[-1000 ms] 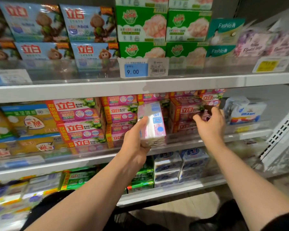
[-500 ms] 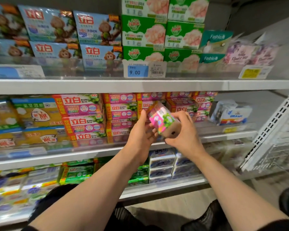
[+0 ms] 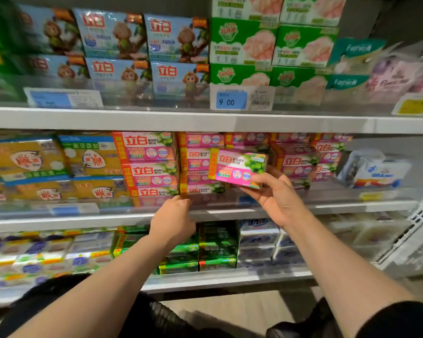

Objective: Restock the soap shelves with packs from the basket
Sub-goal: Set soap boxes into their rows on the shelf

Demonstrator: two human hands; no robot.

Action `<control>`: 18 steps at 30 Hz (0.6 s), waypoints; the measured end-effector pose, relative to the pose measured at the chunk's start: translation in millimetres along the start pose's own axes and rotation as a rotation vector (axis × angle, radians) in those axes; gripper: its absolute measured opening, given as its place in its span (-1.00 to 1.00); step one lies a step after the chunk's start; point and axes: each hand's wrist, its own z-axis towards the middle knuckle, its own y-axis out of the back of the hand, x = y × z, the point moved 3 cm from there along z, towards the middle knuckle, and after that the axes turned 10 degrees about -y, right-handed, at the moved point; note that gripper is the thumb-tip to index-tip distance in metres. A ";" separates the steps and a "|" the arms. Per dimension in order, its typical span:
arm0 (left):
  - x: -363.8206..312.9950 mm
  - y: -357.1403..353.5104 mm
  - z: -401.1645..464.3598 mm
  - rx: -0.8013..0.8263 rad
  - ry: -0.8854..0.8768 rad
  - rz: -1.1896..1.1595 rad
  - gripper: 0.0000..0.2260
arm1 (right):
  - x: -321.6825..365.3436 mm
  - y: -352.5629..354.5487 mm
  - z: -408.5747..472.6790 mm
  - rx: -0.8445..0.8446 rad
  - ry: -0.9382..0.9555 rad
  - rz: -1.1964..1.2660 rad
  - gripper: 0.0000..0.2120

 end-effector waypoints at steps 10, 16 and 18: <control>22.2 -4.4 -3.3 -0.016 -0.112 0.028 -0.58 | -13.3 -9.4 43.5 -0.055 0.066 -0.328 -0.37; 29.8 -10.0 -3.0 -0.005 -0.172 0.051 -0.58 | -14.5 -7.1 54.6 -0.221 0.151 -0.661 -0.35; 30.5 -10.7 -2.6 -0.023 -0.183 0.050 -0.59 | -17.0 -10.8 55.4 -0.205 0.182 -0.695 -0.30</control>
